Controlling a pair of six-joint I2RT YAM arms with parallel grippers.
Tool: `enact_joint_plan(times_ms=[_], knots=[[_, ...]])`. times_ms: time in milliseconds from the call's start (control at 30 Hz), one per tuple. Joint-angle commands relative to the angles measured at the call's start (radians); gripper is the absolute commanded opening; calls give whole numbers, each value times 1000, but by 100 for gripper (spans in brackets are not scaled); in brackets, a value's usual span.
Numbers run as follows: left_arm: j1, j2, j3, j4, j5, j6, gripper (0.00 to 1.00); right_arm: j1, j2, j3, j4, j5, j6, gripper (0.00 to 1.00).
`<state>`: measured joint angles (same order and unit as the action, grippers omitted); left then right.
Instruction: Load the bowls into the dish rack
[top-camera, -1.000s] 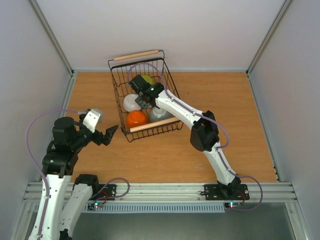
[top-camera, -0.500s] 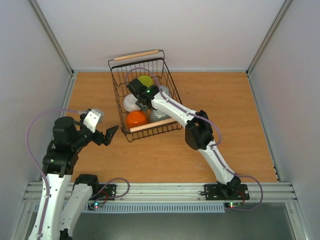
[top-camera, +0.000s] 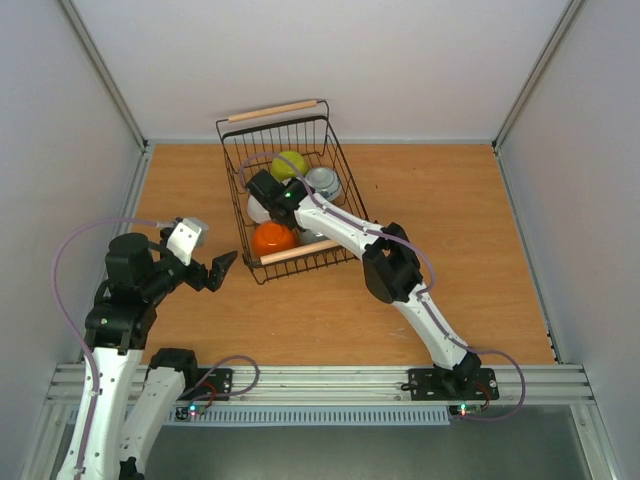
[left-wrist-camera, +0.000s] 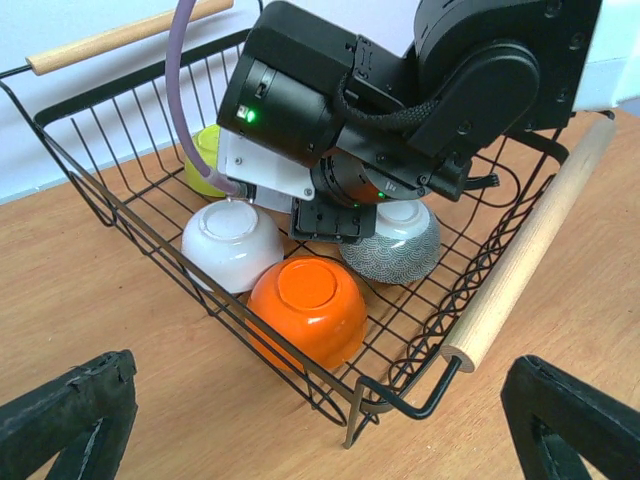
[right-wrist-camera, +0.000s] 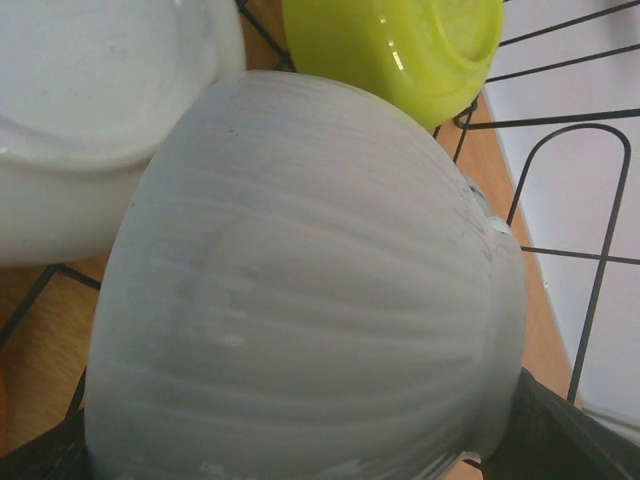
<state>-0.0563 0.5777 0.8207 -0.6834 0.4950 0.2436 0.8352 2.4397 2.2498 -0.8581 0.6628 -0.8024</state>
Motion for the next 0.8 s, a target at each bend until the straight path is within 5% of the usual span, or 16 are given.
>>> enact_joint_plan(times_ms=[0,400,767], knots=[[5,7,-9,43,17,6,99,-11,16,-27,-41,90,-77,5],[6,6,-6,41,16,6,99,-11,-97,-124,6,-29,-27,85],[9,5,-6,40,18,6,99,-11,-252,-155,19,-198,63,94]])
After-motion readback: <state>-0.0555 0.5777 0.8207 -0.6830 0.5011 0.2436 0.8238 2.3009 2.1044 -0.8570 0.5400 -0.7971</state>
